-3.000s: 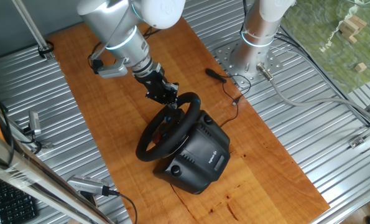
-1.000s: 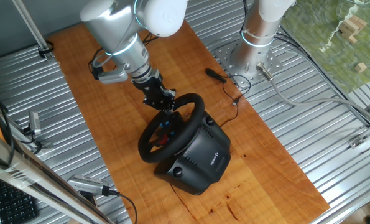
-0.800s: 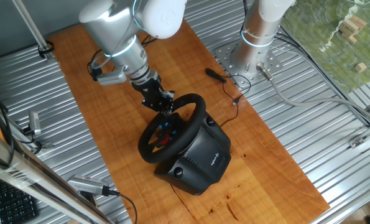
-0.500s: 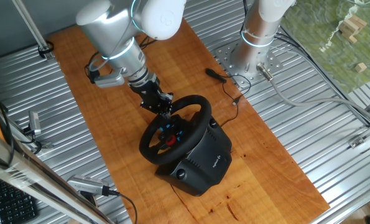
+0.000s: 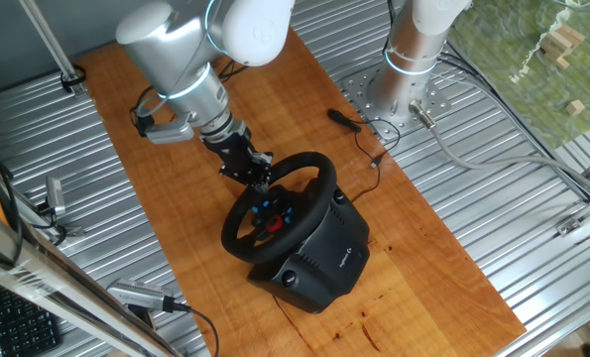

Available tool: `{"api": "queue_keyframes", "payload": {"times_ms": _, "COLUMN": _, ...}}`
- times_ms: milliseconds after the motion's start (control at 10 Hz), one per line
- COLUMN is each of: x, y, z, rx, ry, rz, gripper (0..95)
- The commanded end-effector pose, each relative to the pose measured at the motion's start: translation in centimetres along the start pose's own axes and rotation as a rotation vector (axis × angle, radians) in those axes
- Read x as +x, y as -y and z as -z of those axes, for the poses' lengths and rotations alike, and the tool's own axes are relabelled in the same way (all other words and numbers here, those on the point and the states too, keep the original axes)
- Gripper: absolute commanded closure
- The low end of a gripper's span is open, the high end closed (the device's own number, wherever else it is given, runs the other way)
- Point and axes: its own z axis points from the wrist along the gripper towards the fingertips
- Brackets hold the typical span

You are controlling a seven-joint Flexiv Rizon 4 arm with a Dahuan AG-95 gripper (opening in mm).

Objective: Rotate the steering wheel 90 degrees counterclockwise

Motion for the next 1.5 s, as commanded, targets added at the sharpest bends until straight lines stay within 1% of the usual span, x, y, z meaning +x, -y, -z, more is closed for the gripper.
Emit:
{"api": "queue_keyframes", "payload": {"times_ms": 100, "x": -0.06, "y": 0.23, "z": -0.40, "rx": 0.009, "ry": 0.008, "rz": 0.009, "gripper": 95.0}}
{"api": "queue_keyframes", "payload": {"times_ms": 300, "x": -0.46, "y": 0.28, "z": -0.39, "rx": 0.008, "ry": 0.011, "rz": 0.001, "gripper": 95.0}}
{"api": "queue_keyframes", "payload": {"times_ms": 500, "x": -0.31, "y": 0.48, "z": -0.66, "rx": 0.017, "ry": 0.008, "rz": 0.009, "gripper": 95.0}}
{"api": "queue_keyframes", "payload": {"times_ms": 1500, "x": -0.23, "y": 0.58, "z": -0.78, "rx": 0.019, "ry": 0.009, "rz": 0.006, "gripper": 95.0}}
